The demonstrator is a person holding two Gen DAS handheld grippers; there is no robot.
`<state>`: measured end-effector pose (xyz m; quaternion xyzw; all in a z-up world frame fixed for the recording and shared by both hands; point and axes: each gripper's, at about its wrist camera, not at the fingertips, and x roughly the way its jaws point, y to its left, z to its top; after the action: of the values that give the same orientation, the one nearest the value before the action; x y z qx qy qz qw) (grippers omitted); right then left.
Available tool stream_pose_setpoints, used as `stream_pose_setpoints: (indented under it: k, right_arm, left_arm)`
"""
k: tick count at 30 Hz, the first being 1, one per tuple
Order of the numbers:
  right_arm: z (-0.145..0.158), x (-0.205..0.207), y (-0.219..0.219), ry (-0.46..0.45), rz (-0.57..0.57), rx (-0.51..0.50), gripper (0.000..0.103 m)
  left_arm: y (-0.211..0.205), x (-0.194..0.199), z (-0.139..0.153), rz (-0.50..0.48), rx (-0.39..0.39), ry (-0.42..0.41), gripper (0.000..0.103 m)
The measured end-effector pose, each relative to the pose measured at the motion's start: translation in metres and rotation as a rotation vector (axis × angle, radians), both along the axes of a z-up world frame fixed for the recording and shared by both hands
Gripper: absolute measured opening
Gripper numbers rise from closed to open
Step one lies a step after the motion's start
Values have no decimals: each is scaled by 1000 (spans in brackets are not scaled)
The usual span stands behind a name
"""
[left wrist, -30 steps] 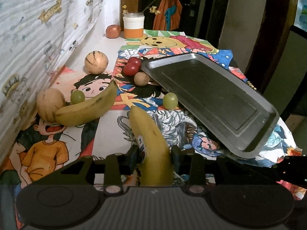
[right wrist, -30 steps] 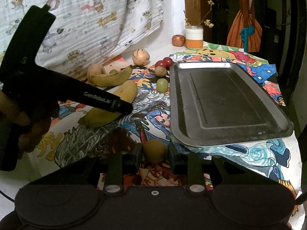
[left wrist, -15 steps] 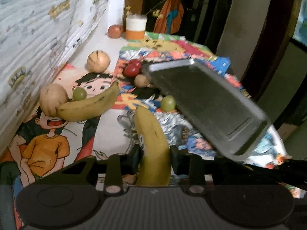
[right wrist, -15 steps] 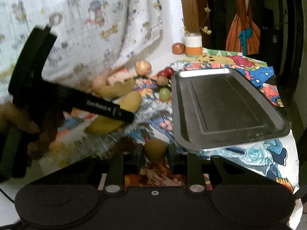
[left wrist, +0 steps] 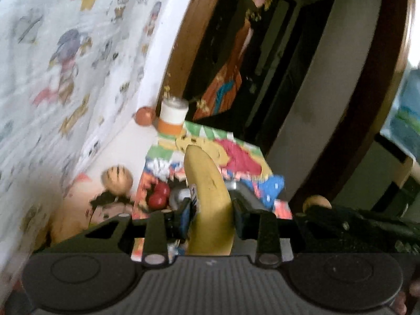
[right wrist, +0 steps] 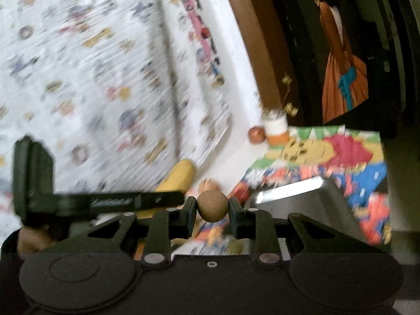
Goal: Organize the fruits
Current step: 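Carry the brown fruit and the banana over the metal tray with both tools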
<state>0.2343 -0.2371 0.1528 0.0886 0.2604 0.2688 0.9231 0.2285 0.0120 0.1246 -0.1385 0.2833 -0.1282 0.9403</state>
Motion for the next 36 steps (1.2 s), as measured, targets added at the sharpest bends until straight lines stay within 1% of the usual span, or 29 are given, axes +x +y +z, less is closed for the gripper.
stream_pose_setpoints:
  k: [3, 6, 9, 12, 14, 20, 23, 26, 34, 36]
  right_arm:
    - [0, 38, -8, -11, -32, -11, 28]
    - [-18, 69, -14, -12, -53, -47, 28]
    - [-39, 96, -19, -6, -51, -106, 28]
    - [-63, 116, -20, -16, -46, -210, 28]
    - [-79, 128, -21, -11, -33, -256, 28]
    - [-118, 167, -27, 22, 2, -351, 28]
    - [-130, 178, -27, 16, 19, -399, 28]
    - [-138, 186, -27, 16, 37, -425, 28]
    - [-154, 194, -27, 31, 56, -445, 28]
    - [-157, 195, -27, 38, 55, -454, 28]
  left_arm:
    - [-2, 26, -1, 4, -30, 0, 37]
    - [-7, 54, -15, -22, -57, 29, 37]
    - [-16, 78, -37, -36, -41, 67, 37]
    - [-27, 101, -60, -44, -9, 109, 37]
    - [-33, 114, -72, -52, 4, 128, 37]
    - [-52, 154, -102, -68, 9, 181, 37]
    - [-62, 168, -112, -78, 33, 201, 37]
    - [-67, 176, -119, -82, 56, 220, 37]
    - [-72, 178, -129, -112, 85, 237, 37]
    - [-73, 177, -129, -119, 96, 230, 37]
